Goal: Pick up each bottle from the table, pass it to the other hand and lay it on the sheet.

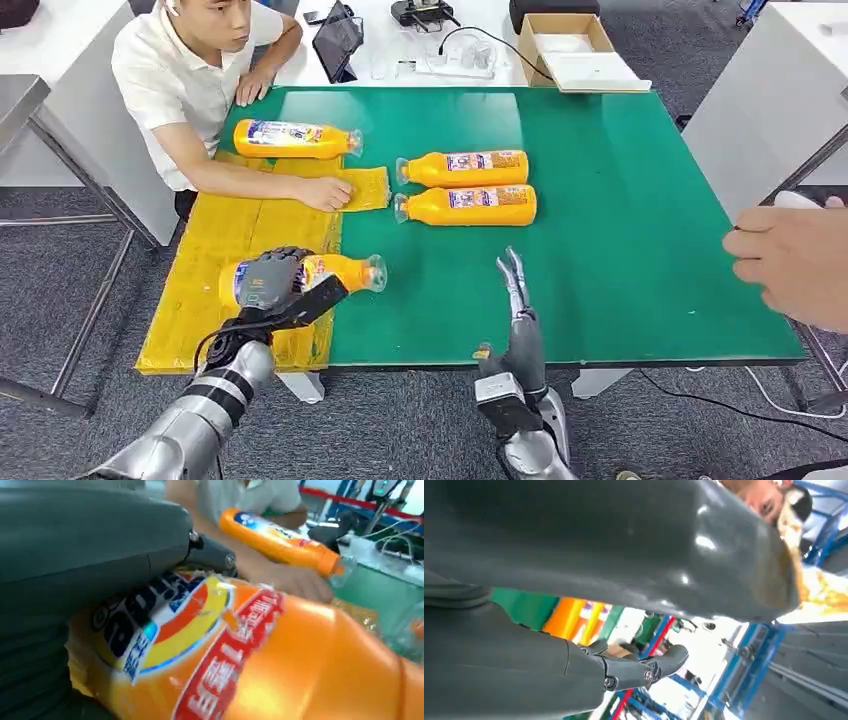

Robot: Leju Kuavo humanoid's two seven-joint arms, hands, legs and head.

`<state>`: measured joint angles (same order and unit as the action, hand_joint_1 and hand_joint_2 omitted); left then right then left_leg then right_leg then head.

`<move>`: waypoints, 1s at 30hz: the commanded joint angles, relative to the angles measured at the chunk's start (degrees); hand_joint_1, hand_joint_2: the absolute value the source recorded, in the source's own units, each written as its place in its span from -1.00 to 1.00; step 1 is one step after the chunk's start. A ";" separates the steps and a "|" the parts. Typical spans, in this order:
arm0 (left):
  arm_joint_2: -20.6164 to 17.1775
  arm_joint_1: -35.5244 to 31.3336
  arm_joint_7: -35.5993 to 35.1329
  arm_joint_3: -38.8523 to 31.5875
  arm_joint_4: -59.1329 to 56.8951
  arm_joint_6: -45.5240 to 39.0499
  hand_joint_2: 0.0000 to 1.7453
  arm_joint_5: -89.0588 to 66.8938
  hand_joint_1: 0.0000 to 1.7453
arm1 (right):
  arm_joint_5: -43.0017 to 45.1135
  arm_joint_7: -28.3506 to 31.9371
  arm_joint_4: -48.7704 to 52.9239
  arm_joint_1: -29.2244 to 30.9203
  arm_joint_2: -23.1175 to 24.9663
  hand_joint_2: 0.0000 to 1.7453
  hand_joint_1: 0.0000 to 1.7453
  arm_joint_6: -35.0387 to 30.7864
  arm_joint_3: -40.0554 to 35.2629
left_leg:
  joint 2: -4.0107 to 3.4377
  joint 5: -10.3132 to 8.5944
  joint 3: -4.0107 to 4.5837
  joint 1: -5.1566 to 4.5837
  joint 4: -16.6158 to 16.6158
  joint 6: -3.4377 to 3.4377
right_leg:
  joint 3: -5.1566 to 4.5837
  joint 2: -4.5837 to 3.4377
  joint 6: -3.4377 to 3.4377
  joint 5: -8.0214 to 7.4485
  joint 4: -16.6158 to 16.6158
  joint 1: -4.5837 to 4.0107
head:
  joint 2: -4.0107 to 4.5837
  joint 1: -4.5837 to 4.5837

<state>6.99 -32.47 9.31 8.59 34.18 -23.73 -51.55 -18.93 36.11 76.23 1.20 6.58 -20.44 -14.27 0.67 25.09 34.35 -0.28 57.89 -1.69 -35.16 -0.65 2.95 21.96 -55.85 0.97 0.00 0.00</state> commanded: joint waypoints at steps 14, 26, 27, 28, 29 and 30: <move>-1.43 -5.27 -1.70 -0.99 -13.86 11.97 1.00 5.45 -1.00 | 3.54 0.81 -8.95 2.41 1.04 -1.00 -1.00 1.33 0.42 | -0.09 -0.01 -0.66 0.05 -0.18 0.20 | 0.55 -0.01 -0.18 0.00 0.10 -0.07 | 0.02 0.02; -1.18 -1.00 5.96 4.28 -4.89 20.15 1.00 14.92 -1.00 | 2.36 2.39 -10.16 2.31 0.76 -1.00 -1.00 0.12 1.92 | 0.19 -0.05 -0.65 0.02 -0.12 0.13 | 0.64 0.18 -0.13 0.05 0.05 -0.03 | 0.00 0.02; -1.08 -0.19 7.41 4.12 -2.82 19.23 1.00 16.46 -1.00 | 2.25 2.34 -9.97 2.06 0.70 -1.00 -1.00 -0.13 2.16 | 0.28 -0.06 -0.63 -0.02 -0.10 0.10 | 0.62 0.23 -0.10 0.08 0.00 0.01 | 0.00 0.02; -0.90 0.86 8.43 3.96 -0.04 18.04 1.00 18.77 -1.00 | 1.94 2.35 -9.76 1.74 0.58 -1.00 -1.00 -0.40 2.37 | 0.20 -0.05 -0.67 0.02 -0.13 0.14 | 0.66 0.20 -0.15 0.06 0.06 -0.03 | 0.00 0.04; -0.95 1.15 8.20 4.37 0.93 18.11 1.00 19.06 -1.00 | 1.92 2.36 -9.65 1.60 0.52 -1.00 -1.00 -0.33 2.44 | 0.16 -0.04 -0.66 0.03 -0.13 0.15 | 0.65 0.16 -0.16 0.05 0.07 -0.04 | 0.00 0.04; 0.08 4.17 13.78 2.65 8.28 12.44 1.00 24.29 -1.00 | 1.79 2.38 -8.95 0.87 0.46 -1.00 -1.00 -0.62 2.86 | 0.24 -0.05 -0.62 0.00 -0.10 0.10 | 0.62 0.20 -0.10 0.06 0.02 -0.01 | 0.02 0.04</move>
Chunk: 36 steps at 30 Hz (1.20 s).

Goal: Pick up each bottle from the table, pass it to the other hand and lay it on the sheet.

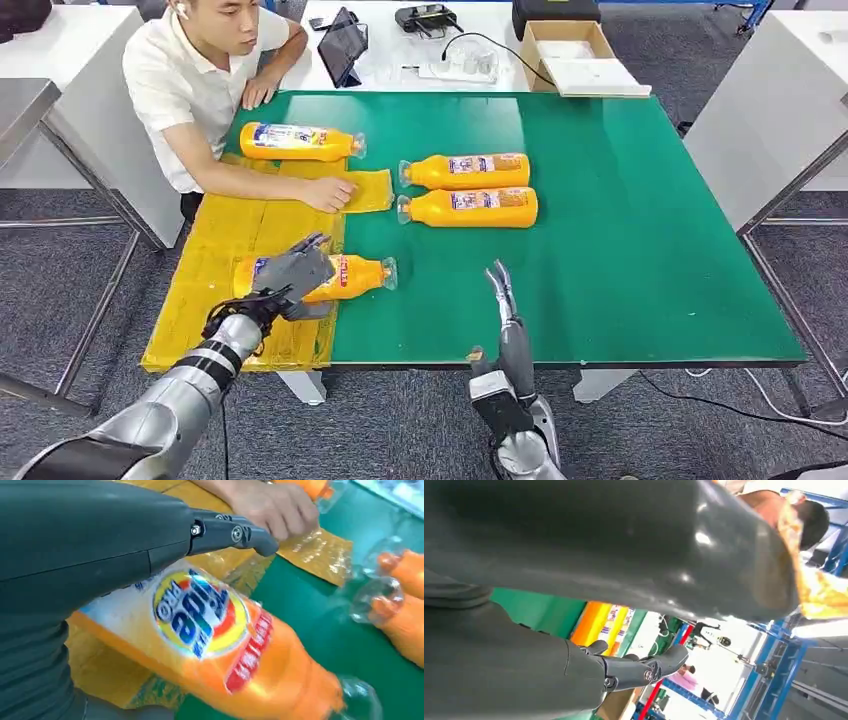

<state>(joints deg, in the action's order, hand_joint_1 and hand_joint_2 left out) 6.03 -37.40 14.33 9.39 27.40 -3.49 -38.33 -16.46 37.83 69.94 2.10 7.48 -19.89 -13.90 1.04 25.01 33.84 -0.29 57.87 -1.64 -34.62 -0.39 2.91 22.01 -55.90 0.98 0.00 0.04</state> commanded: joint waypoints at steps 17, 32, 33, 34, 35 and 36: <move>0.36 23.39 14.36 2.57 59.14 -9.36 1.00 45.71 -1.00 | -15.53 -3.69 -6.31 2.46 -8.04 -1.00 -1.00 -10.84 3.67 | -0.27 0.09 0.54 0.03 0.03 0.06 | -0.58 -0.08 -0.06 0.01 0.03 -0.05 | 0.00 -0.02; -0.83 26.08 14.78 7.42 63.67 -9.58 1.00 43.31 -1.00 | -34.89 -15.93 -17.16 11.16 -14.38 1.00 -1.00 -14.91 5.24 | -0.20 0.08 0.47 0.01 -0.01 0.07 | -0.50 -0.02 -0.06 0.01 0.05 -0.04 | 0.00 -0.02; -0.80 26.01 14.80 7.79 63.63 -9.87 1.00 42.88 -1.00 | -35.93 -16.70 -17.86 11.86 -14.63 1.00 -1.00 -14.64 4.87 | -0.23 0.14 0.38 0.03 0.01 0.11 | -0.41 -0.02 -0.10 0.06 0.04 -0.08 | 0.02 -0.02; -0.62 25.88 14.78 8.12 63.57 -9.98 1.00 42.84 -1.00 | -36.93 -17.75 -19.37 12.94 -14.91 1.00 -1.00 -13.47 4.17 | -0.23 0.11 0.41 0.04 0.00 0.10 | -0.45 -0.04 -0.09 0.03 0.05 -0.08 | 0.02 -0.04; -0.50 25.63 14.40 8.69 63.33 -9.82 1.00 43.01 -1.00 | -36.77 -18.21 -21.29 14.34 -15.04 1.00 -1.00 -11.07 3.52 | -0.24 0.07 0.49 0.01 0.01 0.06 | -0.54 -0.07 -0.05 -0.01 0.04 -0.04 | 0.00 -0.02; -0.46 25.35 14.19 9.17 63.11 -9.76 1.00 43.07 -1.00 | -36.81 -19.02 -22.93 15.45 -15.13 1.00 -1.00 -9.51 3.04 | -0.30 0.12 0.39 0.04 0.01 0.10 | -0.45 -0.09 -0.09 0.03 0.04 -0.08 | 0.00 -0.02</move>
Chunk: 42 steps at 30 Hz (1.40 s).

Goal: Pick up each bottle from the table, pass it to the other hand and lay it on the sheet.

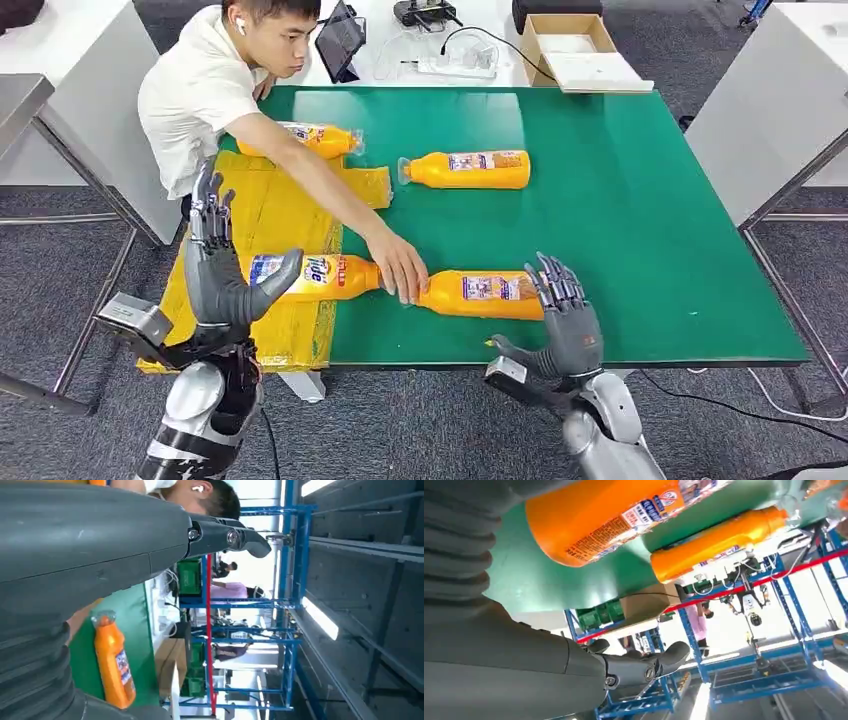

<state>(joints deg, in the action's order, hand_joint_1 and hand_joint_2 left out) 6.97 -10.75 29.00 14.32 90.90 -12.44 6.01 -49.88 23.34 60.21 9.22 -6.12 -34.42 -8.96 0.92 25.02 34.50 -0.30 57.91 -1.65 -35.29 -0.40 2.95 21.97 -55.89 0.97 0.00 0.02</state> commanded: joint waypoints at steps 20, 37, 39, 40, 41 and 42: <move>-0.63 -5.28 -3.46 7.04 -5.85 0.08 1.00 -1.00 -1.00 | -2.57 -8.38 -30.27 18.14 0.56 1.00 -1.00 18.16 -4.97 | -0.06 0.00 -0.15 0.05 0.00 0.03 | 0.12 0.01 -0.06 0.01 0.02 -0.06 | 0.02 0.00; -0.60 -7.83 -6.67 8.71 -8.72 3.30 1.00 -0.02 -1.00 | -8.25 -13.91 -33.59 24.59 -0.60 1.00 -1.00 25.39 -13.91 | -0.44 -0.02 -0.42 0.04 -0.01 0.05 | 0.25 -0.21 -0.08 -0.07 0.04 -0.06 | 0.00 0.00; -0.60 -7.83 -6.67 8.71 -8.72 3.30 1.00 -0.02 -1.00 | -8.25 -13.91 -33.59 24.59 -0.60 1.00 -1.00 25.39 -13.91 | -0.42 -0.01 -0.46 0.05 -0.01 0.07 | 0.30 -0.15 -0.11 -0.05 0.04 -0.08 | 0.00 0.00; -0.60 -7.83 -6.67 8.71 -8.72 3.30 1.00 -0.02 -1.00 | -8.25 -13.91 -33.59 24.59 -0.60 1.00 -1.00 25.39 -13.91 | -0.41 -0.02 -0.45 0.04 -0.01 0.04 | 0.29 -0.16 -0.07 -0.06 0.03 -0.06 | 0.00 0.00; -0.61 -7.83 -6.68 8.70 -8.73 3.31 1.00 -0.01 -1.00 | -8.28 -13.98 -33.62 24.48 -0.57 1.00 -1.00 25.39 -13.95 | -0.40 -0.03 -0.40 0.03 -0.01 0.02 | 0.24 -0.17 -0.05 -0.07 0.03 -0.04 | 0.02 0.02; -0.61 -7.83 -6.68 8.70 -8.73 3.31 1.00 -0.01 -1.00 | -8.28 -13.98 -33.62 24.48 -0.57 1.00 -1.00 25.39 -13.95 | -0.38 -0.02 -0.45 0.05 -0.03 0.06 | 0.31 -0.12 -0.09 -0.06 0.06 -0.07 | 0.00 0.00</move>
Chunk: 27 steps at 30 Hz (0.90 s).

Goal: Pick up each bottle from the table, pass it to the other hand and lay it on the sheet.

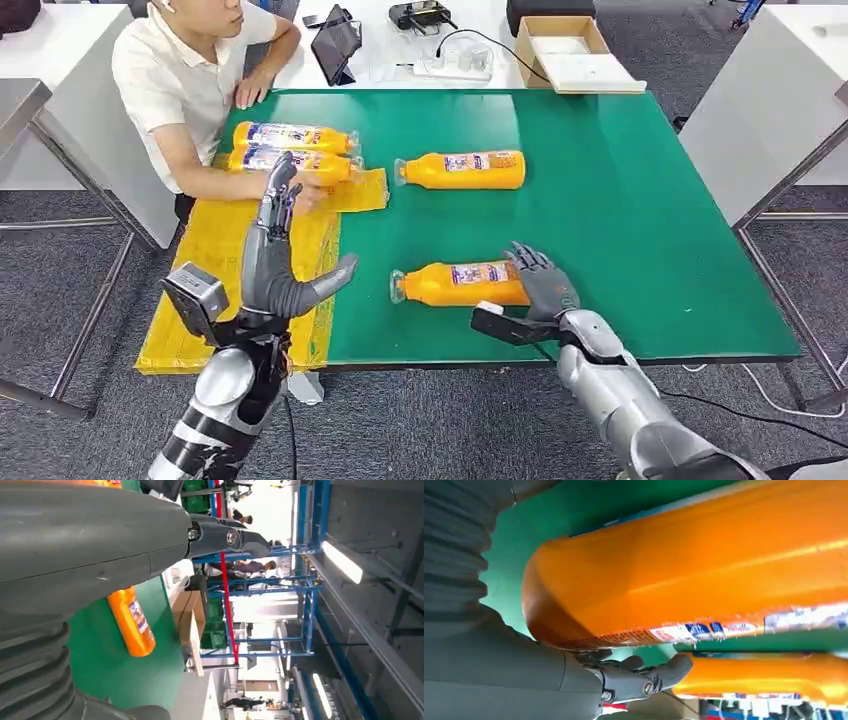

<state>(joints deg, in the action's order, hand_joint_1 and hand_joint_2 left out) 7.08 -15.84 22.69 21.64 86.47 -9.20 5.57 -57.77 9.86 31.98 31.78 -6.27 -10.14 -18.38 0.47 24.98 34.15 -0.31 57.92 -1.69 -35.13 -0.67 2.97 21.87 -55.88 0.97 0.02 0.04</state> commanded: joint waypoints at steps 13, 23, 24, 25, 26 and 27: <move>0.08 -3.21 -1.60 1.26 -6.37 0.99 1.00 -0.05 -1.00 | -2.68 -6.29 -6.49 5.05 -1.06 1.00 -1.00 8.29 -10.94 | 0.07 0.00 -0.11 0.05 -0.05 0.09 | 0.16 0.14 -0.10 0.03 0.05 -0.06 | -0.02 -0.02; 0.70 -4.70 -1.93 1.96 -8.78 1.55 1.00 -0.11 -1.00 | -2.37 -8.81 -10.60 6.91 -2.20 1.00 1.00 15.49 -13.14 | 0.18 -0.01 -0.23 0.06 -0.04 0.10 | 0.32 0.23 -0.11 0.04 0.06 -0.07 | 0.00 -0.02; 0.84 -4.98 -1.99 2.08 -9.22 1.74 1.00 -0.08 -1.00 | -2.16 -8.78 -11.11 6.95 -2.49 1.00 1.00 16.68 -13.41 | 0.17 -0.01 -0.21 0.03 -0.01 0.07 | 0.29 0.20 -0.07 0.04 0.03 -0.04 | 0.00 -0.02; 0.97 -5.14 -1.99 2.14 -9.46 1.80 1.00 -0.08 -1.00 | -1.48 -8.75 -11.35 6.79 -2.71 1.00 1.00 17.02 -13.37 | 0.25 -0.03 -0.24 0.07 -0.04 0.11 | 0.36 0.32 -0.12 0.04 0.08 -0.09 | -0.02 -0.02; 0.99 -5.23 -2.00 2.20 -9.58 1.87 1.00 -0.08 -1.00 | -1.48 -8.97 -11.53 6.65 -2.74 1.00 1.00 17.08 -13.53 | 0.29 -0.03 -0.28 0.05 -0.04 0.08 | 0.40 0.33 -0.09 0.05 0.10 -0.07 | -0.02 -0.02; 1.02 -5.27 -2.00 2.22 -9.67 1.92 1.00 -0.09 -1.00 | -1.31 -9.33 -11.82 6.53 -2.75 1.00 1.00 17.61 -13.55 | 0.36 -0.06 -0.33 0.08 -0.09 0.09 | 0.48 0.42 -0.13 0.04 0.18 -0.10 | -0.02 -0.02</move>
<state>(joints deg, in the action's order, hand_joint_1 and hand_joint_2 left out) 8.02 -17.55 21.11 22.08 82.77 -7.76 5.40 -60.00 1.81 28.37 38.29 -7.76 3.55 -27.72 0.57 24.97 33.89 -0.33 57.92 -1.72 -34.85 -0.65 2.97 21.87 -55.84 0.98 0.00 0.02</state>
